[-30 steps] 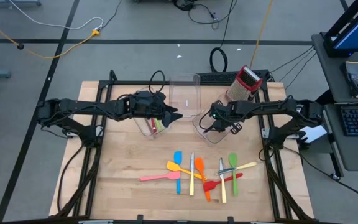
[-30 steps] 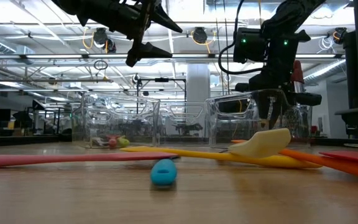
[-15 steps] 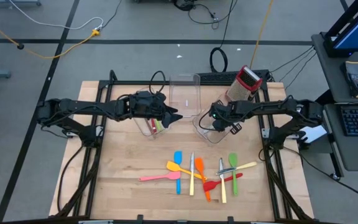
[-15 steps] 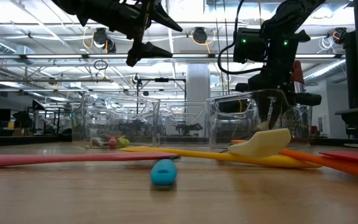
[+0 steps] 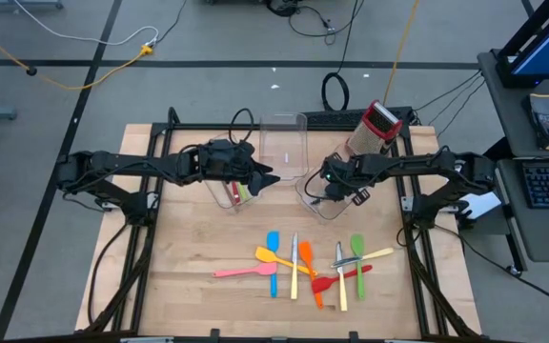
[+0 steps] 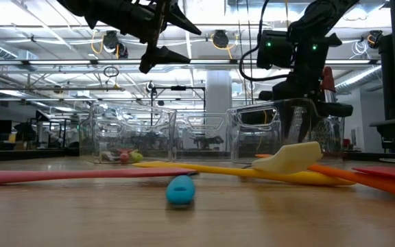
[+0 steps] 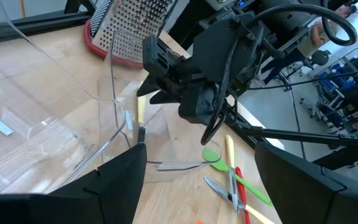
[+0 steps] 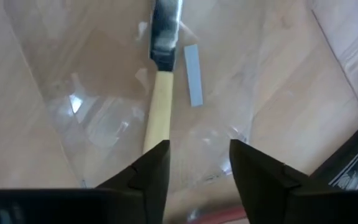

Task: Pick & Place Kitchen Items
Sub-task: Put the yellow table knife into the right transparent bin

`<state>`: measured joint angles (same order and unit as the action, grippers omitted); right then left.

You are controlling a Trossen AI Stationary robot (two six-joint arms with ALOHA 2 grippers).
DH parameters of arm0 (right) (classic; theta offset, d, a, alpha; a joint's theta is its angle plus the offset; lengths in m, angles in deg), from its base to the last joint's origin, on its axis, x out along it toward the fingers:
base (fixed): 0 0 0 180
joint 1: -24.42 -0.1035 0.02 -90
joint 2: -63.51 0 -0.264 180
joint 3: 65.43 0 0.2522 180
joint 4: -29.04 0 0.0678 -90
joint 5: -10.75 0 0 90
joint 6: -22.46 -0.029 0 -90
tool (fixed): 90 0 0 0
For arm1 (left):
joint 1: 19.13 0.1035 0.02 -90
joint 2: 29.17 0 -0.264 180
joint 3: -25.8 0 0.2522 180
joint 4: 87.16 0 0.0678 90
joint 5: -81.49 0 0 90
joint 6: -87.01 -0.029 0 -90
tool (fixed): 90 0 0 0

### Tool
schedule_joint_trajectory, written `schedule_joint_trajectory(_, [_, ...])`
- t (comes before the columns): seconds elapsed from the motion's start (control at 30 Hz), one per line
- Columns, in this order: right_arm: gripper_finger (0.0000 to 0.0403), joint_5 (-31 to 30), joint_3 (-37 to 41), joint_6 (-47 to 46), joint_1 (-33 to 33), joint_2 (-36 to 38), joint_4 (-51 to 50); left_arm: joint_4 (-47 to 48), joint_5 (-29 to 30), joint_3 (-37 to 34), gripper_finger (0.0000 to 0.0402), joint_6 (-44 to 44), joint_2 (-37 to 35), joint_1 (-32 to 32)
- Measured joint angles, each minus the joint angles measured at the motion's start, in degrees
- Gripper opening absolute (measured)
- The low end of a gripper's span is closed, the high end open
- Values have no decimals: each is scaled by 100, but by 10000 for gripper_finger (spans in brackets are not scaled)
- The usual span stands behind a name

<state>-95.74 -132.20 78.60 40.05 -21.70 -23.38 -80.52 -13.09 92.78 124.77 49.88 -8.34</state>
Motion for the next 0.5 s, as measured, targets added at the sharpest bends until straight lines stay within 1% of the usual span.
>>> schedule_joint_trajectory(0.1, [177, -129, 0, 50, -12, 2, 63, 0, 0, 0, 306, 0, 0, 0])
schedule_joint_trajectory(0.23, [182, -1032, 0, 263, -152, 65, 113, 0, 0, 0, 306, 0, 1, 1])
schedule_joint_trajectory(0.33, [179, -1457, 4, 350, -307, 211, 87, -2, 1, 0, 306, 0, 0, 0])
schedule_joint_trajectory(0.5, [170, -1519, 4, 259, -650, 624, 111, 0, 0, 2, 306, 0, 2, 2])
